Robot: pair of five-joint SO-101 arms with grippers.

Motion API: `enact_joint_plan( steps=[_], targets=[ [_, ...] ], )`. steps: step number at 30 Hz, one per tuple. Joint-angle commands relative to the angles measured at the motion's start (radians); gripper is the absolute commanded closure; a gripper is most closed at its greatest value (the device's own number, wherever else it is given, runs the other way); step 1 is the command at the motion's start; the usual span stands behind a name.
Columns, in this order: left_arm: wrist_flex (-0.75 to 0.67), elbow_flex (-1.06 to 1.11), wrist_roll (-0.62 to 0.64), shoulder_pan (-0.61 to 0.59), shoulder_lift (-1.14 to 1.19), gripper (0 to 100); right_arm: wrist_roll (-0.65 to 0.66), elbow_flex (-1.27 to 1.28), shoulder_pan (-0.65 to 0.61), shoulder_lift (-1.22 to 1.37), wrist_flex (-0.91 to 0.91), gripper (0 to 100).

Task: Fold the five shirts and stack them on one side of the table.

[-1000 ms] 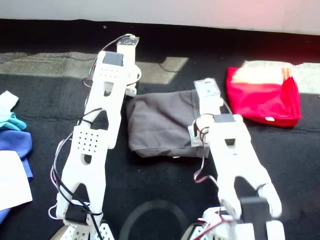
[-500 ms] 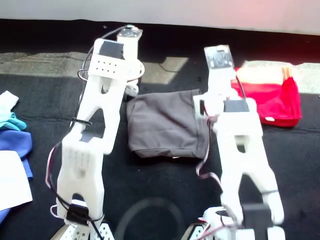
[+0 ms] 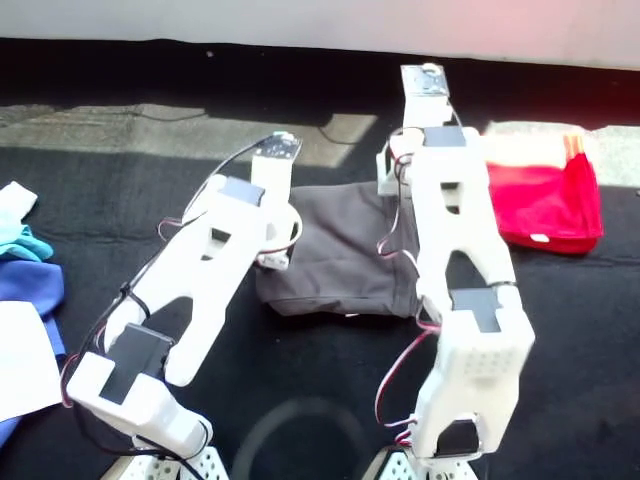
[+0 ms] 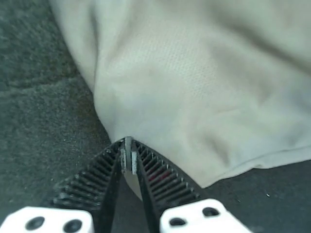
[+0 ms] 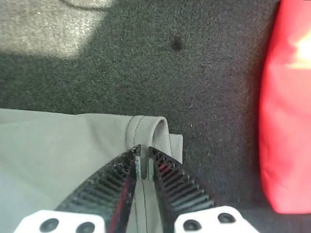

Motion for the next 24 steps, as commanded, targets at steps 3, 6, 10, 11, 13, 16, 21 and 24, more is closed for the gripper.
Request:
enact_joint_plan(
  steps=[3, 6, 10, 11, 13, 16, 21, 24],
  targets=[
    [-0.091, 0.082, 0.005, 0.015, -0.053, 99, -0.005, -0.16, 0.013, 0.117, 0.005, 97.3],
    [-0.124, 0.143, 0.0, 0.015, -0.053, 99, -0.005, -0.219, 0.027, 0.173, 0.005, 97.3],
    [-0.147, 0.196, 0.0, 0.013, -0.053, 99, -0.005, -0.302, 0.048, 0.229, 0.007, 97.3],
    [-0.143, 0.193, 0.0, 0.013, -0.053, 99, -0.005, -0.314, 0.05, 0.236, 0.013, 97.3],
    [-0.143, 0.191, 0.002, 0.013, -0.064, 99, -0.008, -0.346, 0.054, 0.236, 0.062, 97.3],
    [-0.137, 0.153, 0.003, 0.013, -0.065, 99, -0.009, -0.46, 0.056, 0.234, 0.183, 97.3],
    [0.009, 0.027, 0.005, 0.013, -0.097, 99, -0.009, -0.743, 0.058, 0.237, 0.423, 99.3],
    [0.086, -0.028, 0.002, 0.007, -0.177, 99, -0.009, -0.9, 0.053, 0.24, 0.553, 99.2]
  ],
)
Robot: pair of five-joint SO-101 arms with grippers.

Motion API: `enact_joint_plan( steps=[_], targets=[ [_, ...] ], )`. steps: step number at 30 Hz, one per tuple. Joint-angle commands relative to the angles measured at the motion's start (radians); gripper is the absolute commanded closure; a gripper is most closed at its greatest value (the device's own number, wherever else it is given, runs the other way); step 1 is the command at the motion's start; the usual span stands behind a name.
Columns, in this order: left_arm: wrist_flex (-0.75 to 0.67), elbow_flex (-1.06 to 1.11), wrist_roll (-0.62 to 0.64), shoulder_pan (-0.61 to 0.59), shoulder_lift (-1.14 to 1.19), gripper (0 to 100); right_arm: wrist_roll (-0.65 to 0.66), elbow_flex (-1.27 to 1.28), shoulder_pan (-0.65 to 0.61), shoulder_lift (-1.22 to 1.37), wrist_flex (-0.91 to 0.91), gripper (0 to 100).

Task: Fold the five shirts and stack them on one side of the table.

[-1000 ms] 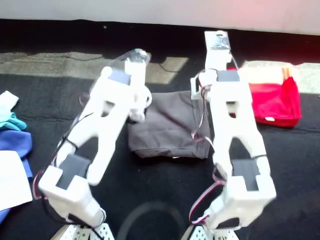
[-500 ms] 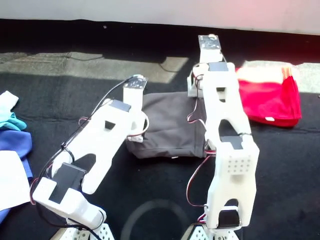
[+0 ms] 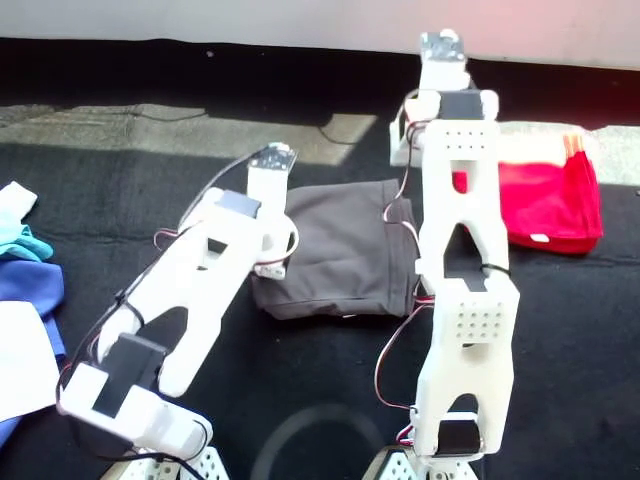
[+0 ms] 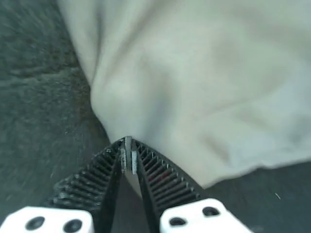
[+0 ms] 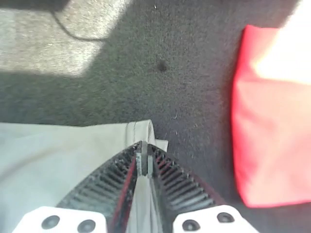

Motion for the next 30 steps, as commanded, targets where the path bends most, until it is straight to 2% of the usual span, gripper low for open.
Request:
enact_joint_plan(
  steps=[1, 4, 9, 11, 14, 18, 23, 26, 30],
  targets=[
    [0.083, -0.084, 0.0, 0.007, -0.131, 99, -0.009, -0.211, 0.01, -0.004, 0.147, 99.1],
    [0.107, -0.081, -0.032, -0.01, -0.232, 99, -0.008, -0.206, 0.013, -0.012, 0.157, 97.6],
    [0.114, -0.065, -0.094, -0.122, -0.32, 99, -0.005, 0.051, -0.028, -0.053, 0.154, 76.5],
    [0.114, -0.064, -0.095, -0.189, -0.325, 99, -0.003, 0.174, -0.062, -0.079, 0.153, 72.3],
    [0.12, -0.064, -0.107, -0.266, -0.325, 99, -0.008, 0.297, -0.105, -0.093, 0.15, 72.2],
    [0.115, -0.045, -0.129, -0.318, -0.325, 99, -0.037, 0.311, -0.14, -0.068, 0.148, 71.7],
    [0.114, 0.005, -0.129, -0.334, -0.325, 99, -0.115, 0.318, -0.142, -0.022, 0.136, 71.3],
    [0.114, 0.025, -0.129, -0.335, -0.325, 99, -0.16, 0.311, -0.142, 0.024, 0.134, 66.6],
    [0.115, 0.031, -0.129, -0.337, -0.325, 99, -0.16, 0.311, -0.14, 0.073, 0.082, 64.5]
  ],
)
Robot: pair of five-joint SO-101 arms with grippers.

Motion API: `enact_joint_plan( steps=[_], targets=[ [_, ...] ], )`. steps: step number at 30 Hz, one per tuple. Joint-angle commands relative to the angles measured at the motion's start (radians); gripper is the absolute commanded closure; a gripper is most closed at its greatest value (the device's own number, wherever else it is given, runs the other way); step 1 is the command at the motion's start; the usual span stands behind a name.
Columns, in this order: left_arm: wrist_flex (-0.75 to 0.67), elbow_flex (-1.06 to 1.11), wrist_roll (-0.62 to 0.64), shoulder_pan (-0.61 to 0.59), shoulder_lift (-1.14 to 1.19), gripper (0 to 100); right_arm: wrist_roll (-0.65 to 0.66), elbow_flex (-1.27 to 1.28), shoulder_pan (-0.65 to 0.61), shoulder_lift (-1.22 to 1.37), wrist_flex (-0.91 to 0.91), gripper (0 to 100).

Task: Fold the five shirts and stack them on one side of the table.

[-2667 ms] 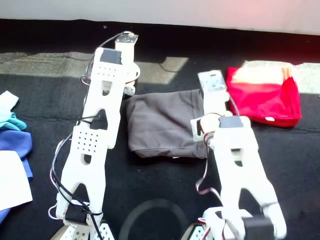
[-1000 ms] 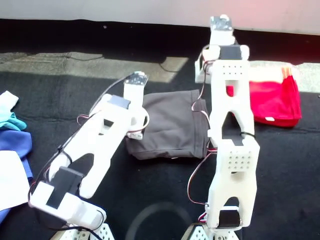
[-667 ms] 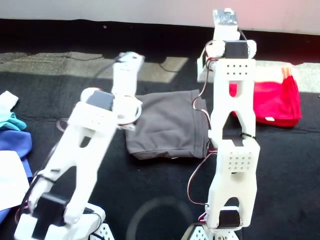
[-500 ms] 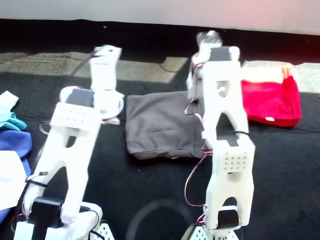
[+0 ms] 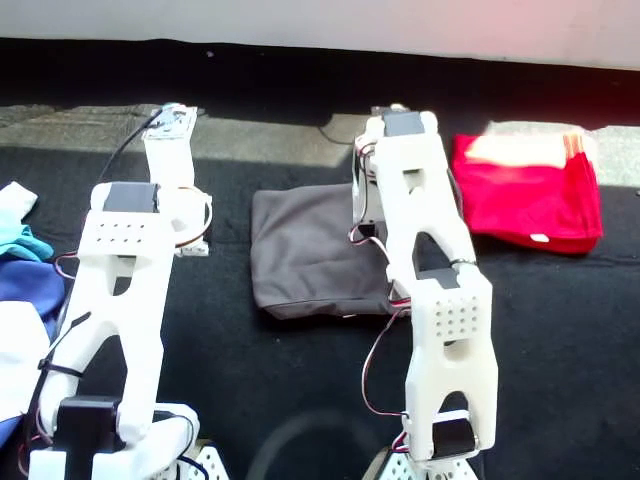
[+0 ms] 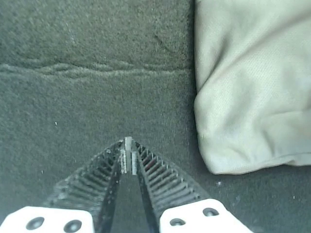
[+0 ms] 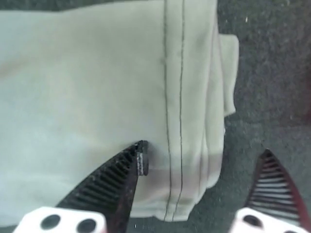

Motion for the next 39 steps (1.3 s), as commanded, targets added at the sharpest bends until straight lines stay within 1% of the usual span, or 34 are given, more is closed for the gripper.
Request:
enact_joint_plan(
  steps=[1, 8, 10, 11, 14, 15, 16, 18, 22, 23, 26, 31, 35, 39],
  targets=[
    [0.005, -0.004, -0.008, -0.01, -0.041, 99, -0.011, -0.005, -0.005, 0.016, -0.044, 64.5],
    [0.008, -0.004, -0.008, -0.025, -0.041, 99, -0.017, -0.005, -0.008, 0.119, -0.101, 64.6],
    [0.002, -0.004, -0.008, -0.045, -0.041, 99, -0.017, -0.005, -0.007, 0.154, -0.104, 67.7],
    [0.002, -0.004, -0.008, -0.059, -0.041, 99, -0.015, -0.005, -0.004, 0.166, -0.104, 72.9],
    [0.002, -0.005, -0.009, -0.093, -0.041, 99, -0.015, -0.005, 0.012, 0.177, -0.107, 98.3],
    [0.002, -0.005, -0.009, -0.099, -0.041, 99, -0.015, -0.007, 0.021, 0.176, -0.107, 99.5],
    [0.0, -0.005, -0.009, -0.105, -0.041, 99, -0.015, -0.008, 0.031, 0.174, -0.107, 96.9],
    [0.0, -0.004, -0.009, -0.108, -0.041, 99, -0.011, -0.048, 0.058, 0.174, -0.097, 99.6],
    [0.0, -0.002, -0.009, -0.108, -0.039, 99, -0.002, -0.206, 0.114, 0.171, -0.004, 99.2],
    [0.0, -0.002, -0.009, -0.108, -0.039, 99, 0.025, -0.262, 0.127, 0.165, 0.033, 99.2],
    [0.0, -0.002, -0.009, -0.108, -0.039, 99, 0.117, -0.355, 0.176, 0.094, 0.042, 99.2],
    [-0.058, 0.027, -0.009, -0.108, -0.039, 99, 0.233, -0.32, 0.239, -0.084, 0.041, 99.2],
    [-0.132, 0.091, -0.009, -0.107, -0.039, 99, 0.302, -0.28, 0.271, -0.236, 0.041, 99.2],
    [-0.173, 0.14, -0.009, -0.107, -0.039, 99, 0.351, -0.275, 0.283, -0.371, 0.041, 99.2]
  ],
)
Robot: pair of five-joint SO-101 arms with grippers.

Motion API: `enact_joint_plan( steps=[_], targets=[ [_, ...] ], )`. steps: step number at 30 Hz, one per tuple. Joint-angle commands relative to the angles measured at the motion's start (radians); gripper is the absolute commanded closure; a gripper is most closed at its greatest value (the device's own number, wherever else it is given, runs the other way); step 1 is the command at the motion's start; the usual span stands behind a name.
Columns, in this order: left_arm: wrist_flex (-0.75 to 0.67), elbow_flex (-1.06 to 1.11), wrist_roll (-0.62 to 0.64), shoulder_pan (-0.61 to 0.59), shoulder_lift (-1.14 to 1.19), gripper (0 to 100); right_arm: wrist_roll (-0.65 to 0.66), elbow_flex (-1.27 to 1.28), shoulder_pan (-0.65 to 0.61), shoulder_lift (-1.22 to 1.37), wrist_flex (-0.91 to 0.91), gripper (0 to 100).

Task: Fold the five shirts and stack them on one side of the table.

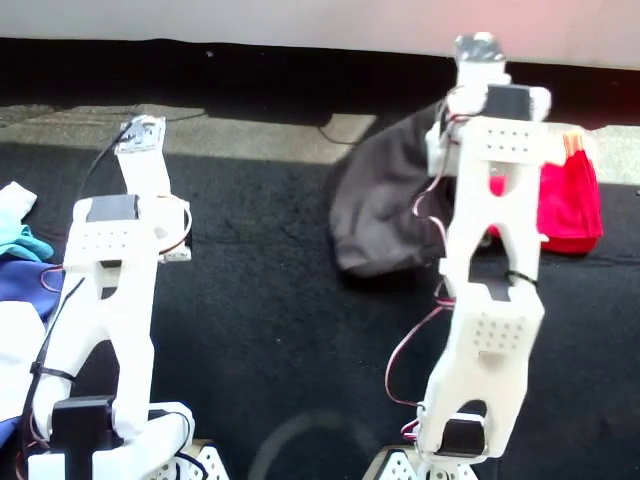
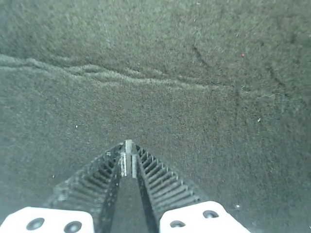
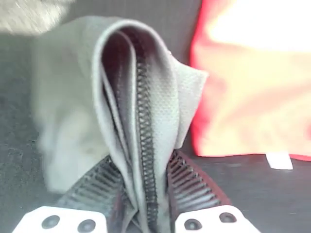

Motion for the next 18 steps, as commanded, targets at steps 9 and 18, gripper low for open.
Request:
enact_joint_plan(
  steps=[9, 18],
  targets=[
    [-0.037, 0.041, -0.009, -0.005, -0.039, 99, 0.16, -0.013, 0.059, -0.292, -0.001, 99.2],
    [-0.04, 0.041, -0.009, -0.005, -0.039, 99, 0.273, -0.005, 0.249, -0.225, -0.082, 99.2]
  ],
)
